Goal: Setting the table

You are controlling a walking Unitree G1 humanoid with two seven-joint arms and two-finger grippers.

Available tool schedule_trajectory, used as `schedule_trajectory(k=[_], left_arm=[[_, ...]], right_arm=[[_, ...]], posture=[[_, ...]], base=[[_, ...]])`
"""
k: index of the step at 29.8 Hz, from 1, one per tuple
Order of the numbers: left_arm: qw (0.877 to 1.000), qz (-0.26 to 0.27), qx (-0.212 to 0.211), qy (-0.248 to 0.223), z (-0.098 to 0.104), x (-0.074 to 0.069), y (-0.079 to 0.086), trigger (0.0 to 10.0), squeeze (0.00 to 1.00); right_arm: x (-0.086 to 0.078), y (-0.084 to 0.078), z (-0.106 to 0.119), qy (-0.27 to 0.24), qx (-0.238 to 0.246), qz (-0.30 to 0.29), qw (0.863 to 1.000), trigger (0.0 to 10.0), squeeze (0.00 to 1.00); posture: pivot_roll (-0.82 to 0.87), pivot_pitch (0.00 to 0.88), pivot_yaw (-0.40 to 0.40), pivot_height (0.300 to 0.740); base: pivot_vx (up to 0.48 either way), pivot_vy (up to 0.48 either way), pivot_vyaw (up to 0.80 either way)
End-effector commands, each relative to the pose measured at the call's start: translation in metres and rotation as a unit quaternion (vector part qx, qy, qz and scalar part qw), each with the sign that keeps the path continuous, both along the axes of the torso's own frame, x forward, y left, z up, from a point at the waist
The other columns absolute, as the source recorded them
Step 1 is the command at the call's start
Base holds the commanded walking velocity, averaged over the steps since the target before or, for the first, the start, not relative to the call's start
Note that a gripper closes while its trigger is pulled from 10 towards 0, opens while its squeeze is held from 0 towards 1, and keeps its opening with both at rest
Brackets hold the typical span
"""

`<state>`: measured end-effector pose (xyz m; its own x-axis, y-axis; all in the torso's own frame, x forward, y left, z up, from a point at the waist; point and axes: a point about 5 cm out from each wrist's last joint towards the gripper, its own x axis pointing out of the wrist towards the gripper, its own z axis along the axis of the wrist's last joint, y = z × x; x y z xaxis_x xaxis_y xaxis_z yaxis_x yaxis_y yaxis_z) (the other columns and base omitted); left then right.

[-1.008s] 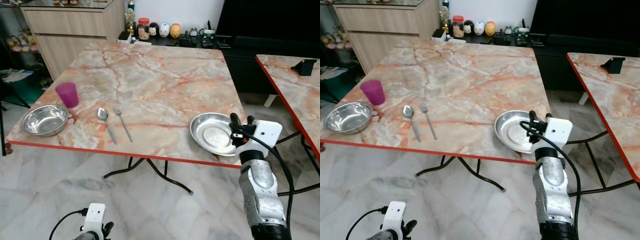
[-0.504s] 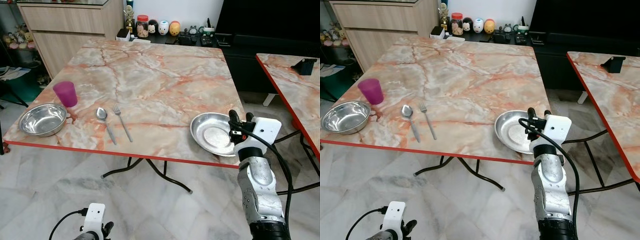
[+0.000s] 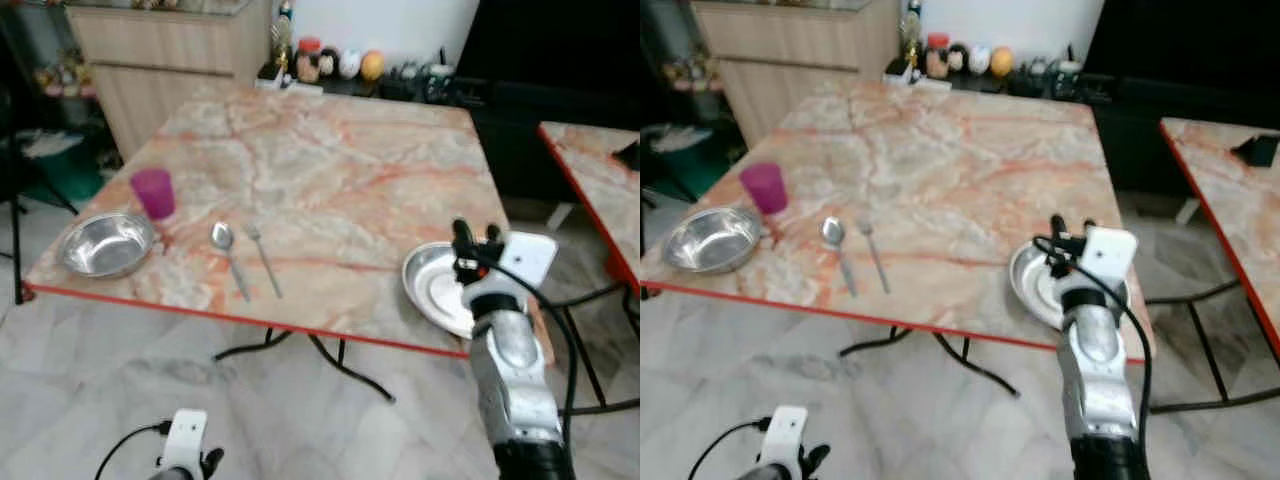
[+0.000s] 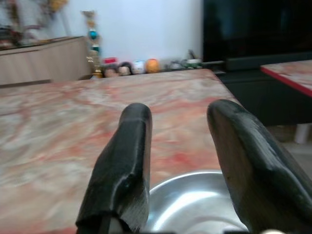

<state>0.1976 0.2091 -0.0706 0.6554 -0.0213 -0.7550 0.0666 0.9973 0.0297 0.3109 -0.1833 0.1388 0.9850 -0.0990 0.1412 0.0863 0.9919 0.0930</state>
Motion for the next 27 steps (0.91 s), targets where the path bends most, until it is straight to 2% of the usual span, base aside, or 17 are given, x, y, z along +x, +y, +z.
schedule_trajectory(k=[1, 12, 14, 18, 19, 21, 22, 23, 27], left_arm=[[1.000, -0.009, -0.011, 0.002, -0.001, 0.001, -0.011, 10.0, 0.00], [1.000, -0.012, -0.004, 0.008, -0.003, -0.001, -0.010, 10.0, 0.00], [1.000, -0.013, -0.004, 0.011, -0.003, -0.002, -0.011, 10.0, 0.00], [1.000, -0.014, -0.004, 0.012, -0.004, -0.003, -0.011, 10.0, 0.00], [1.000, -0.014, -0.004, 0.012, -0.004, -0.003, -0.011, 10.0, 0.00], [1.000, -0.014, -0.004, 0.013, -0.004, -0.003, -0.011, 10.0, 0.00], [1.000, -0.014, -0.004, 0.013, -0.004, -0.003, -0.011, 10.0, 0.00], [1.000, -0.014, -0.004, 0.013, -0.004, -0.004, -0.011, 10.0, 0.00], [1.000, -0.014, -0.003, 0.015, -0.005, -0.004, -0.010, 10.0, 0.00]], right_arm=[[-0.002, -0.011, -0.003, 0.009, 0.000, -0.018, 1.000, 10.0, 0.00], [-0.006, -0.015, -0.006, 0.018, -0.003, -0.029, 0.999, 10.0, 0.00], [-0.012, -0.032, -0.011, 0.036, 0.000, -0.059, 0.998, 10.0, 0.00], [-0.015, -0.047, -0.016, 0.058, 0.006, -0.084, 0.995, 10.0, 0.00], [-0.017, -0.053, -0.019, 0.071, 0.013, -0.093, 0.993, 10.0, 0.08], [-0.018, -0.059, -0.022, 0.084, 0.020, -0.102, 0.991, 10.0, 0.08], [-0.019, -0.062, -0.025, 0.095, 0.022, -0.106, 0.990, 10.0, 1.00], [-0.020, -0.067, -0.031, 0.115, 0.037, -0.113, 0.986, 10.0, 1.00], [-0.021, -0.072, -0.043, 0.152, 0.065, -0.110, 0.980, 10.0, 1.00]], posture=[[0.02, 0.000, -0.063, 0.736], [0.02, 0.000, -0.064, 0.736], [0.01, 0.000, -0.061, 0.736], [0.01, 0.000, -0.061, 0.736], [0.01, 0.000, -0.060, 0.736], [0.01, 0.000, -0.060, 0.736], [0.01, 0.000, -0.060, 0.736], [0.01, 0.000, -0.060, 0.736], [0.01, 0.000, -0.056, 0.736]], base=[[0.292, 0.000, 0.00], [0.053, 0.000, 0.00], [0.000, 0.000, 0.00], [0.000, 0.000, 0.00], [0.000, 0.000, 0.00], [0.000, 0.000, 0.00], [0.000, 0.000, 0.00], [0.000, 0.000, 0.00], [0.000, 0.000, 0.00]])
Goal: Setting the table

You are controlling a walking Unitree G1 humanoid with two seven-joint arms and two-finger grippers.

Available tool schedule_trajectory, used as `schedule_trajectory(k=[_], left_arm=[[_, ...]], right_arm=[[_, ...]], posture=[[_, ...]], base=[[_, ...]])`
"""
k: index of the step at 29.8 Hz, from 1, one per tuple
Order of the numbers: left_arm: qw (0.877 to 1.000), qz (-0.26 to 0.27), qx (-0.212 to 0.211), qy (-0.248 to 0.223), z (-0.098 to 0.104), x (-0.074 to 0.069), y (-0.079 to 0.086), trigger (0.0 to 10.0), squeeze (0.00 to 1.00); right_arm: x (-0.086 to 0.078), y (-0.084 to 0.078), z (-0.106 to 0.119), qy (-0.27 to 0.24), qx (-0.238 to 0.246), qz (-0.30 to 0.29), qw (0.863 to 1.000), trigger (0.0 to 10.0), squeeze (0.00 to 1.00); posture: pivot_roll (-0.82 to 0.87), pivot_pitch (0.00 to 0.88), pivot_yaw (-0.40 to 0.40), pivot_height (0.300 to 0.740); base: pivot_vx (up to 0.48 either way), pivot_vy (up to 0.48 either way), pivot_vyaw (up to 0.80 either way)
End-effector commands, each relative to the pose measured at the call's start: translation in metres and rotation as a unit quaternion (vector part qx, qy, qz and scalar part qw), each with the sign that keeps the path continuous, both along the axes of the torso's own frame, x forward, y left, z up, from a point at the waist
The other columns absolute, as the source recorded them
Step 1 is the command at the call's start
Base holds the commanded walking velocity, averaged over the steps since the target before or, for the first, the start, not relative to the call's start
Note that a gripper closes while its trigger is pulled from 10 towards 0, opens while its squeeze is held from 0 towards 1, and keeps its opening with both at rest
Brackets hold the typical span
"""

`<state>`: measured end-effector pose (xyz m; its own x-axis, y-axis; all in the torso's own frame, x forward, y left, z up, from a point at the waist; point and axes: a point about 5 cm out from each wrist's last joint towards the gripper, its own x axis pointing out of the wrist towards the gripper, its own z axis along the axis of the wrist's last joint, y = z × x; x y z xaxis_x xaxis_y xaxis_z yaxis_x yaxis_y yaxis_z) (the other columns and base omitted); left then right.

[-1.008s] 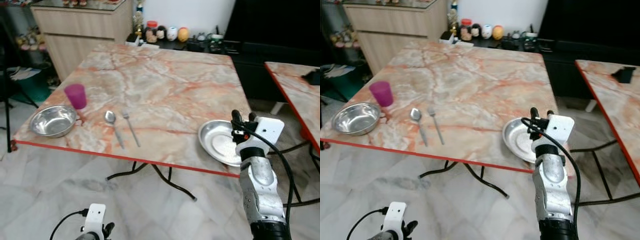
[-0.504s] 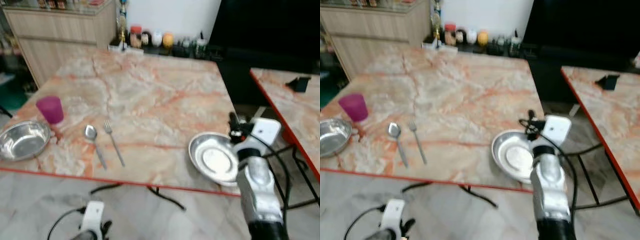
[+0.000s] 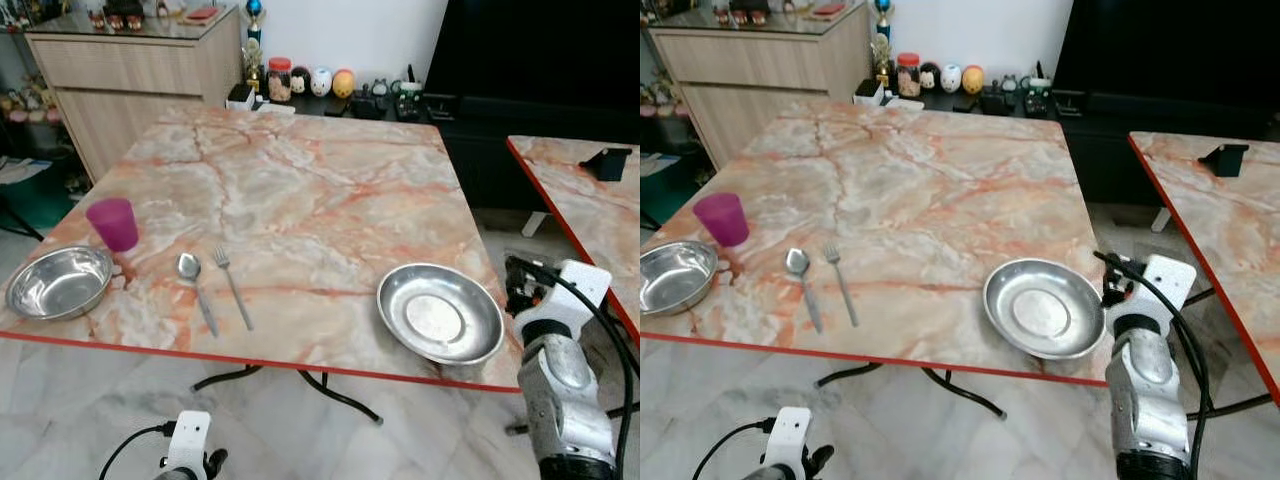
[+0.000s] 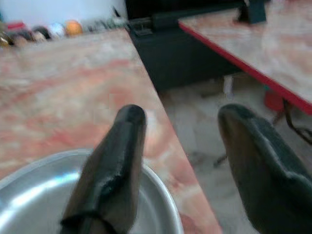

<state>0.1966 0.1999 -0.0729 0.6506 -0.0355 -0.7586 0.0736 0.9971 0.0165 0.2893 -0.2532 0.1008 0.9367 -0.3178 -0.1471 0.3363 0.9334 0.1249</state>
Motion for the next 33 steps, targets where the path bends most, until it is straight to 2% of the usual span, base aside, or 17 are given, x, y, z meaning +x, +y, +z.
schedule_trajectory(k=[1, 3, 4, 5, 8, 10, 11, 12, 13, 15, 16, 18, 23, 26, 28, 33], left_arm=[[1.000, -0.010, 0.004, 0.012, -0.002, -0.003, -0.001, 10.0, 0.00], [1.000, -0.013, 0.006, 0.014, -0.003, -0.004, 0.000, 10.0, 0.00], [1.000, -0.013, 0.006, 0.014, -0.003, -0.004, 0.000, 10.0, 0.00], [1.000, -0.013, 0.006, 0.014, -0.003, -0.005, 0.000, 10.0, 0.00], [1.000, -0.013, 0.007, 0.015, -0.003, -0.005, 0.000, 10.0, 0.00], [1.000, -0.012, 0.007, 0.015, -0.003, -0.005, 0.001, 10.0, 0.00], [1.000, -0.011, 0.006, 0.015, -0.003, -0.006, 0.001, 10.0, 0.00], [1.000, -0.011, 0.006, 0.015, -0.003, -0.006, 0.001, 10.0, 0.00], [1.000, -0.010, 0.006, 0.015, -0.003, -0.006, 0.001, 10.0, 0.00], [1.000, -0.010, 0.005, 0.016, -0.003, -0.006, 0.001, 10.0, 0.00], [1.000, -0.010, 0.005, 0.016, -0.003, -0.006, 0.001, 10.0, 0.00], [1.000, -0.010, 0.005, 0.017, -0.004, -0.007, 0.001, 10.0, 0.00], [1.000, -0.010, 0.006, 0.018, -0.004, -0.008, 0.001, 10.0, 0.00], [1.000, -0.009, 0.006, 0.018, -0.004, -0.008, 0.002, 10.0, 0.00], [1.000, -0.009, 0.007, 0.019, -0.004, -0.008, 0.002, 10.0, 0.00], [1.000, -0.010, 0.006, 0.017, -0.004, -0.007, 0.002, 10.0, 0.00]], right_arm=[[0.000, -0.002, -0.005, 0.013, 0.020, 0.000, 1.000, 10.0, 1.00], [0.004, 0.005, -0.016, 0.040, 0.058, 0.021, 0.997, 10.0, 1.00], [0.004, 0.005, -0.016, 0.040, 0.058, 0.021, 0.997, 10.0, 1.00], [0.006, 0.009, -0.019, 0.045, 0.086, 0.024, 0.995, 10.0, 0.00], [0.009, 0.015, -0.020, 0.046, 0.119, 0.030, 0.991, 10.0, 0.00], [0.012, 0.017, -0.019, 0.043, 0.123, 0.039, 0.991, 10.0, 0.00], [0.014, 0.020, -0.018, 0.036, 0.130, 0.052, 0.990, 10.0, 0.75], [0.014, 0.020, -0.018, 0.036, 0.130, 0.052, 0.990, 10.0, 0.75], [0.015, 0.021, -0.017, 0.034, 0.128, 0.055, 0.990, 10.0, 1.00], [0.016, 0.019, -0.016, 0.037, 0.122, 0.048, 0.991, 10.0, 1.00], [0.015, 0.017, -0.017, 0.040, 0.120, 0.041, 0.991, 10.0, 0.82], [0.014, 0.013, -0.017, 0.041, 0.121, 0.031, 0.991, 10.0, 0.00], [0.006, 0.001, -0.018, 0.047, 0.114, 0.011, 0.992, 10.0, 0.00], [0.003, 0.001, -0.021, 0.058, 0.114, 0.027, 0.991, 10.0, 0.00], [-0.001, 0.005, -0.028, 0.079, 0.111, 0.062, 0.989, 10.0, 0.00], [-0.005, 0.008, -0.035, 0.090, 0.122, 0.062, 0.987, 10.0, 0.00]], posture=[[0.01, 0.000, -0.056, 0.736], [0.01, 0.000, -0.056, 0.736], [0.01, 0.000, -0.056, 0.736], [0.01, 0.000, -0.056, 0.736], [0.01, 0.000, -0.056, 0.736], [0.01, 0.000, -0.056, 0.736], [0.01, 0.000, -0.056, 0.736], [0.01, 0.000, -0.056, 0.736], [0.01, 0.000, -0.056, 0.736], [0.02, 0.000, -0.057, 0.736], [0.02, 0.000, -0.057, 0.736], [0.02, 0.000, -0.058, 0.736], [0.02, 0.000, -0.059, 0.736], [0.02, 0.000, -0.059, 0.736], [0.01, 0.000, -0.058, 0.736], [0.02, 0.000, -0.055, 0.736]], base=[[0.000, 0.000, 0.00], [0.000, 0.000, 0.00], [0.000, 0.000, 0.00], [0.000, 0.000, 0.00], [0.000, 0.000, 0.00], [0.000, 0.000, 0.00], [0.000, 0.000, 0.00], [0.000, 0.000, 0.00], [0.000, 0.000, 0.00], [0.000, 0.000, 0.00], [0.000, 0.000, 0.00], [0.000, 0.000, 0.00], [0.000, 0.000, 0.00], [0.000, 0.000, 0.00], [0.000, 0.000, 0.00], [0.000, 0.000, 0.00]])
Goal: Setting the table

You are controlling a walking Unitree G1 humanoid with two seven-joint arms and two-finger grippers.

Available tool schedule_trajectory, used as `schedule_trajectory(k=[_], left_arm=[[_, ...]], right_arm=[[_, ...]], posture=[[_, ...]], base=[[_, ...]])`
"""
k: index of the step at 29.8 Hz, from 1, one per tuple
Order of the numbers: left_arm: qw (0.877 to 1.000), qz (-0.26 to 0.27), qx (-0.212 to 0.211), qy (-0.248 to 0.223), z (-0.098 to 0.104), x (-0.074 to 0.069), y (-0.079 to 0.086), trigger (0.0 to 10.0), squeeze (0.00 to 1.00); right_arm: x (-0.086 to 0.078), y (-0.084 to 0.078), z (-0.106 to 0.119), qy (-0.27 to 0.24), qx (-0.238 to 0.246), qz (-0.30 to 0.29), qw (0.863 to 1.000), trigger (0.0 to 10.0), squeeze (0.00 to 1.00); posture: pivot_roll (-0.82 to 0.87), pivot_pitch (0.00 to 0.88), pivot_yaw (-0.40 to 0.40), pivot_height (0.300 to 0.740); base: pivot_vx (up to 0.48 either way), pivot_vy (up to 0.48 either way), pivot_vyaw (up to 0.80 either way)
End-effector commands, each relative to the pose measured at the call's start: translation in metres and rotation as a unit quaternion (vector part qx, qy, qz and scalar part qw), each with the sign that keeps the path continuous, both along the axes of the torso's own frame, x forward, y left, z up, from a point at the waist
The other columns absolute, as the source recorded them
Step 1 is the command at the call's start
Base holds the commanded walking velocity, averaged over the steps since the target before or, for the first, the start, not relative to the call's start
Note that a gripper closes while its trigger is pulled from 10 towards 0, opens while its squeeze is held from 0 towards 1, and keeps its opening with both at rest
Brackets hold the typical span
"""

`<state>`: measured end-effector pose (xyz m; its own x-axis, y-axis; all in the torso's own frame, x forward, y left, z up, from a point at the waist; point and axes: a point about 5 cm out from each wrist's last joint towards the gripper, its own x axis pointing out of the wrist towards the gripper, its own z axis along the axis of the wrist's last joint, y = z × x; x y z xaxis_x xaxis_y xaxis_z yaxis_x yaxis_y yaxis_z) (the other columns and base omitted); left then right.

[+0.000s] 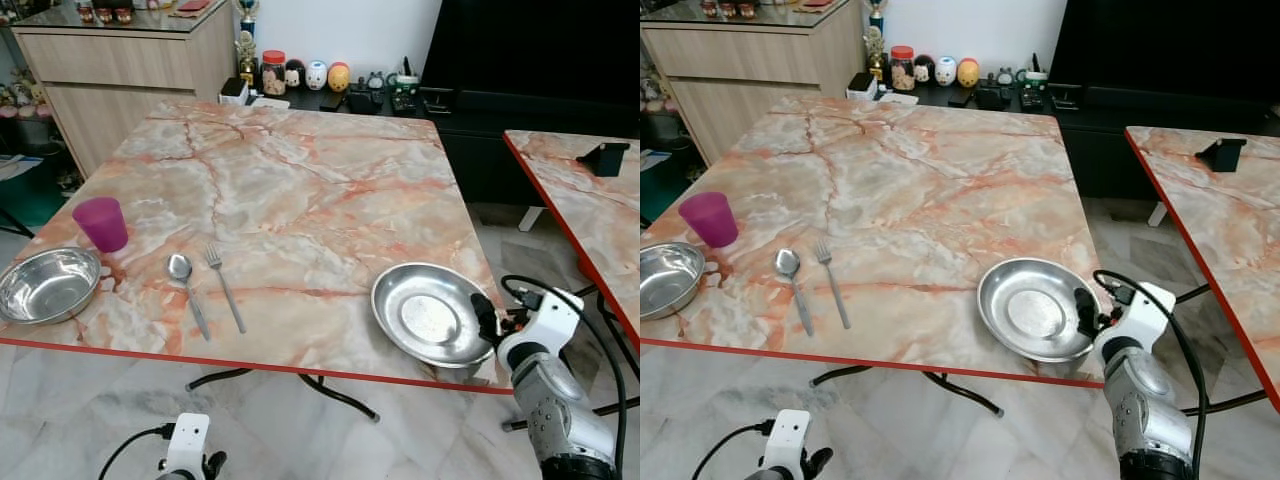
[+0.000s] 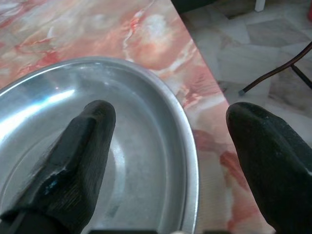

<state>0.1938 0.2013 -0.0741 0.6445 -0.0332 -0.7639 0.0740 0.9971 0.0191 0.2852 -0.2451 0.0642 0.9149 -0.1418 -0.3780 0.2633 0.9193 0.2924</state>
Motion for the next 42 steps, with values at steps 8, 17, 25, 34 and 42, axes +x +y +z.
schedule_trajectory(k=[8, 17, 25, 34, 42], left_arm=[[1.000, -0.021, 0.008, 0.013, -0.002, -0.004, -0.001, 10.0, 0.00], [1.000, -0.023, 0.011, 0.012, -0.002, -0.004, 0.000, 10.0, 0.00], [0.999, -0.031, 0.012, 0.012, -0.002, -0.004, -0.002, 10.0, 0.00], [0.999, -0.040, 0.014, 0.013, -0.002, -0.003, -0.003, 10.0, 0.00], [0.999, -0.046, 0.016, 0.013, -0.002, -0.003, -0.003, 10.0, 0.00]], right_arm=[[-0.001, 0.005, -0.002, 0.001, 0.014, 0.016, 1.000, 10.0, 0.00], [-0.007, 0.006, -0.011, 0.015, 0.024, 0.012, 1.000, 10.0, 0.00], [-0.007, 0.008, -0.014, 0.019, 0.027, 0.013, 0.999, 0.7, 0.00], [-0.006, 0.014, -0.014, 0.017, 0.031, 0.018, 0.999, 8.8, 0.00], [-0.002, 0.021, -0.011, 0.011, 0.042, 0.025, 0.999, 10.0, 0.00]], posture=[[0.02, 0.000, -0.055, 0.736], [0.02, 0.000, -0.054, 0.736], [0.02, 0.000, -0.056, 0.736], [0.02, 0.000, -0.054, 0.736], [0.02, 0.000, -0.054, 0.736]], base=[[0.000, 0.000, 0.00], [0.000, 0.000, 0.00], [0.000, 0.000, 0.00], [0.000, 0.000, 0.00], [0.000, 0.000, 0.00]])
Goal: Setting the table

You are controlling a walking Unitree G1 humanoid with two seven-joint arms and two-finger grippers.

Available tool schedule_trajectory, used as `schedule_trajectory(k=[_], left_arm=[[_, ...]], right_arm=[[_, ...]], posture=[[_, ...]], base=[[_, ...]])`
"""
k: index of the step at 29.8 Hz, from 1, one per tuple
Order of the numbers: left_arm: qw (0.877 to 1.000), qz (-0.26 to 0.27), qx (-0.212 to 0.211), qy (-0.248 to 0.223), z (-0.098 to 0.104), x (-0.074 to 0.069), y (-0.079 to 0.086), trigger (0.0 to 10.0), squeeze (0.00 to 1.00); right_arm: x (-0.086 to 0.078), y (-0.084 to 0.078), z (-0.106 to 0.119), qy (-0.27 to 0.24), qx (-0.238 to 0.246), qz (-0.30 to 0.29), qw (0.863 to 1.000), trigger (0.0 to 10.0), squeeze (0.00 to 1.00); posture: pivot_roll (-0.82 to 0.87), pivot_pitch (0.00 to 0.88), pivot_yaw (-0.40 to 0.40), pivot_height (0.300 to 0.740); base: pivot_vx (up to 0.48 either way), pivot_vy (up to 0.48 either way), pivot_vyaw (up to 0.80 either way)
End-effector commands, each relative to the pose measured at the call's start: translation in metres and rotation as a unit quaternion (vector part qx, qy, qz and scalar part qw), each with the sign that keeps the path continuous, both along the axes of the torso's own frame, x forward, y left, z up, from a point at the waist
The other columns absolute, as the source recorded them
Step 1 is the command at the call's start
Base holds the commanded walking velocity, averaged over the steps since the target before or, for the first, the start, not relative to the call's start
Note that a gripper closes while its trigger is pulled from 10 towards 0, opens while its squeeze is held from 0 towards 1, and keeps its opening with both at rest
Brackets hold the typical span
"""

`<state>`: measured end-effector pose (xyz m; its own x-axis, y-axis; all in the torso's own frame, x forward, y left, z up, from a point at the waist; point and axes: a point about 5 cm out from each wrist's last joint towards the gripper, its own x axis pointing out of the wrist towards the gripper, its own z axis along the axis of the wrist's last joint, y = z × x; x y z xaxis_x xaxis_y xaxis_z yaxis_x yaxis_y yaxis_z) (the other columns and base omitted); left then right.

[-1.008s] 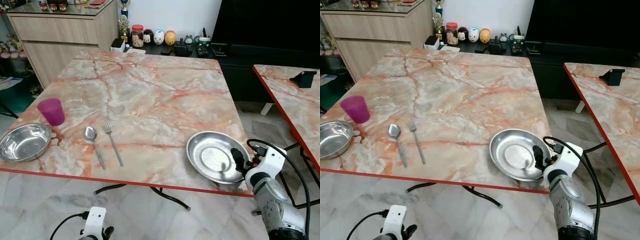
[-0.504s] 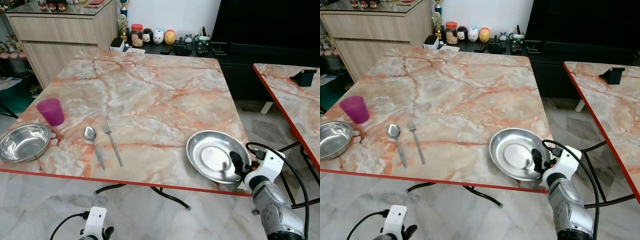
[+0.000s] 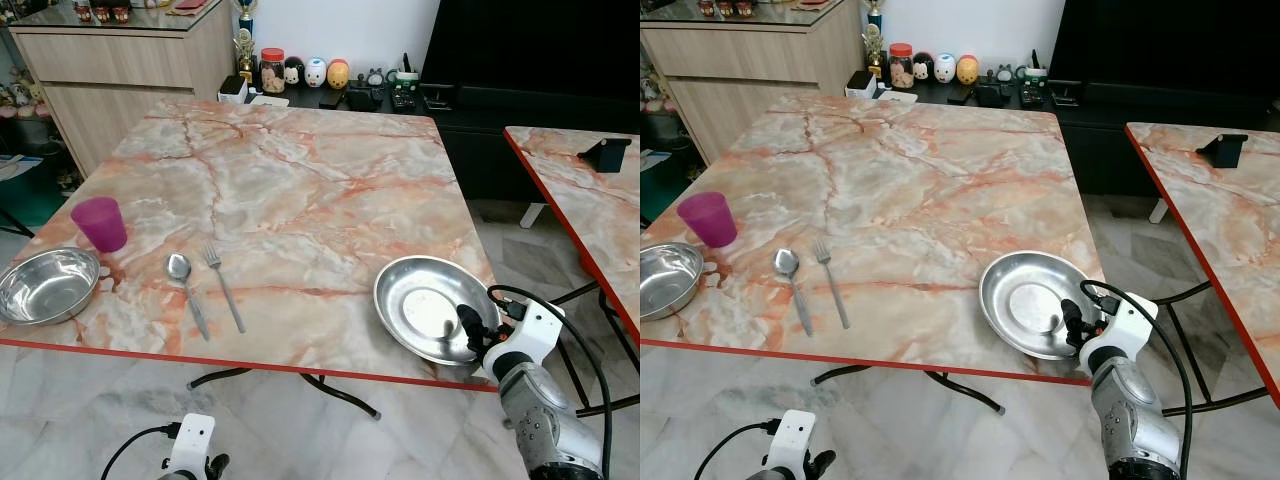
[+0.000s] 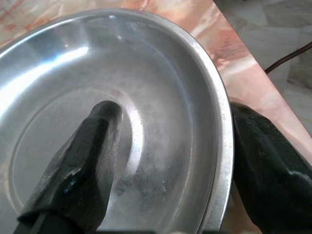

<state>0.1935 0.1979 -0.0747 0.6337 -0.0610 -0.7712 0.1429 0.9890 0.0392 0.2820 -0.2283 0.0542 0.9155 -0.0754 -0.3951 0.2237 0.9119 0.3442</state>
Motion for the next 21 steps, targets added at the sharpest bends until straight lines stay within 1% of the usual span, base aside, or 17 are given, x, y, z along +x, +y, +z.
schedule_trajectory(k=[1, 5, 15, 21], left_arm=[[1.000, -0.014, 0.006, 0.007, -0.002, -0.003, 0.000, 10.0, 0.00], [1.000, -0.028, 0.010, 0.005, -0.001, -0.002, -0.002, 10.0, 0.00], [0.999, -0.037, 0.012, 0.000, 0.000, 0.000, -0.003, 10.0, 0.00], [0.999, -0.044, 0.011, 0.003, 0.000, 0.000, -0.005, 10.0, 0.00]], right_arm=[[0.002, 0.006, 0.000, 0.003, 0.019, 0.003, 1.000, 10.0, 0.00], [0.006, 0.010, 0.005, -0.007, 0.032, 0.005, 0.999, 10.0, 0.00], [0.010, 0.014, 0.014, -0.028, 0.050, 0.005, 0.998, 10.0, 0.00], [0.009, 0.018, 0.016, -0.029, 0.059, 0.008, 0.998, 10.0, 0.00]], posture=[[0.02, 0.000, -0.054, 0.736], [0.02, 0.000, -0.054, 0.736], [0.02, 0.000, -0.052, 0.736], [0.02, 0.000, -0.050, 0.736]], base=[[0.000, 0.000, 0.00], [0.000, 0.000, 0.00], [0.000, 0.000, 0.00], [0.000, 0.000, 0.00]])
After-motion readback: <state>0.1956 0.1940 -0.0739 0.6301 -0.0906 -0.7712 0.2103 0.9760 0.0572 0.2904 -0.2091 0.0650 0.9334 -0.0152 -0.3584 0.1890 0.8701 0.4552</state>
